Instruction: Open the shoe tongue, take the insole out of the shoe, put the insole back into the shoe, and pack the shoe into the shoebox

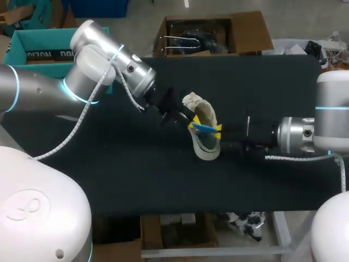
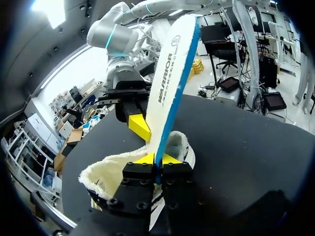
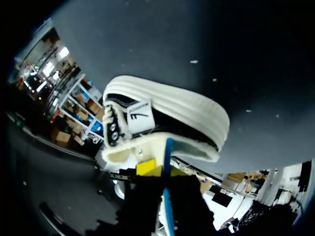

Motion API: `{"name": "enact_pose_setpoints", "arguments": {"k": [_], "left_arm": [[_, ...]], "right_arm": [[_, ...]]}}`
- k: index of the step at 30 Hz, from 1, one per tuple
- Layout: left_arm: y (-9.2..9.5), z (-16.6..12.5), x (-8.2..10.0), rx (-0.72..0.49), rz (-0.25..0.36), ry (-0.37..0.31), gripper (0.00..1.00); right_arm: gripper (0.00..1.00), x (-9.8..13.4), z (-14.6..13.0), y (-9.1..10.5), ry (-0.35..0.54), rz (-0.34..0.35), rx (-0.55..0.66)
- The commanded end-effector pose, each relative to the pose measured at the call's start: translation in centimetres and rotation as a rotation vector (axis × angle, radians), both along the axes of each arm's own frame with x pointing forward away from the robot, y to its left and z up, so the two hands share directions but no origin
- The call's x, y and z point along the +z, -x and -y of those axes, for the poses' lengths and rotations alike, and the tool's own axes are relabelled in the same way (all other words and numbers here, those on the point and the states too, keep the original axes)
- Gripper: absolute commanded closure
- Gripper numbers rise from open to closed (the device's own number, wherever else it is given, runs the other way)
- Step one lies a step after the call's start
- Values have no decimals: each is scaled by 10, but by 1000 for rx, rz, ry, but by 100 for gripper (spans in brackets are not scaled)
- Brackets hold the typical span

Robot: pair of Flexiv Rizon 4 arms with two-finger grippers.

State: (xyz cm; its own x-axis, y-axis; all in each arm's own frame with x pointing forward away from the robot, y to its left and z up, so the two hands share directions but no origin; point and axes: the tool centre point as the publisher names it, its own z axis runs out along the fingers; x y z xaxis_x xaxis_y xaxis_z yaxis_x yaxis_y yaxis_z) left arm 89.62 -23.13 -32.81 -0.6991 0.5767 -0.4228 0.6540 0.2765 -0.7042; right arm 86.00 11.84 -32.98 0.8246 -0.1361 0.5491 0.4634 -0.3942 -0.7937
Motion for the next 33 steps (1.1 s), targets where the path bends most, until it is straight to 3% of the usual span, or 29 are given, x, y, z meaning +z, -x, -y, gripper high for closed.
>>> {"name": "enact_pose_setpoints", "arguments": {"k": [1,16,17,18,20,22,33], "left_arm": [[4,3,3,15,1,-10,100],[-6,0,-8,60,-46,-5,100],[-5,-1,-8,62,-51,0,95],[-3,-2,-7,62,-52,2,81],[1,-4,-5,60,-52,11,68],[4,-6,-2,57,-45,21,60],[29,6,17,-10,0,67,69]], "right_arm": [[100,-8,-1,-9,-9,3,10],[100,-21,-5,-25,5,-32,25],[100,-21,-5,-25,6,-34,25],[100,-21,-4,-24,7,-35,24],[100,-20,-4,-23,10,-36,22],[100,-18,-3,-21,13,-36,19],[100,-17,0,-16,22,-43,5]]}}
